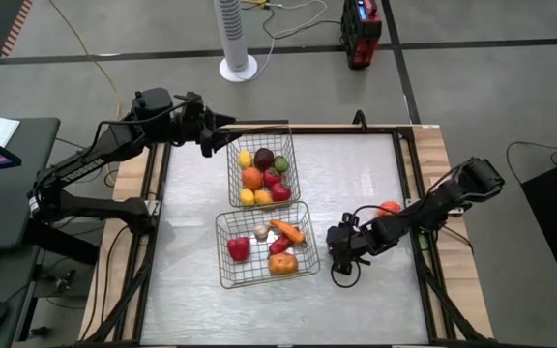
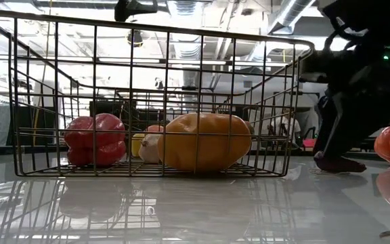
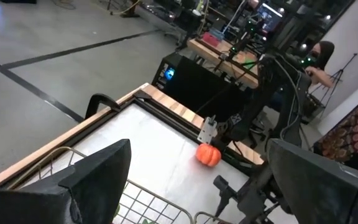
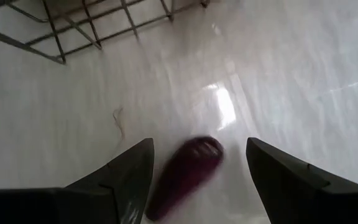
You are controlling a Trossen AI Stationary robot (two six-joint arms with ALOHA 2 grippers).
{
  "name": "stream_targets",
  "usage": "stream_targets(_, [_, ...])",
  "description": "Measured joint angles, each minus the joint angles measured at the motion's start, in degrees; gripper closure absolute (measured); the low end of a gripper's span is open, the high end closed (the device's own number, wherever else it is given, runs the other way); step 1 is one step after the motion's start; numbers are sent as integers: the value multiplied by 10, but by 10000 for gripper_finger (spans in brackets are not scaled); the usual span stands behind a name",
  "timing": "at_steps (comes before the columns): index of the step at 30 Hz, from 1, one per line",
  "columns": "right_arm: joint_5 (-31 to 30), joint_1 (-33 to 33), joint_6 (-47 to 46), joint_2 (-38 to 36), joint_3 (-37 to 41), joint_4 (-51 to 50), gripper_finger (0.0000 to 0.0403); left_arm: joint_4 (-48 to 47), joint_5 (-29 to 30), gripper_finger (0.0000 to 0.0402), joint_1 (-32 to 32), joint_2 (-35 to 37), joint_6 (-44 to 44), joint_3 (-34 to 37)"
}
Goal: Sort produce into baskets
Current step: Put the violet eggplant into the bottom wire basket
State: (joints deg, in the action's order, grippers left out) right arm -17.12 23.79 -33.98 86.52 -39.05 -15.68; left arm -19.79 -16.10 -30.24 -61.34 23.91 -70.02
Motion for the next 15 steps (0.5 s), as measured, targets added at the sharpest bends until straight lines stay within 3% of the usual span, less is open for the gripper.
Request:
stream_targets(9, [8, 10, -3, 31, 0, 26, 127, 0, -1, 38, 0, 0, 14, 0])
stream_targets(15, [20, 9, -5, 26, -3, 21, 189, -2, -2, 38, 0, 0, 14, 0])
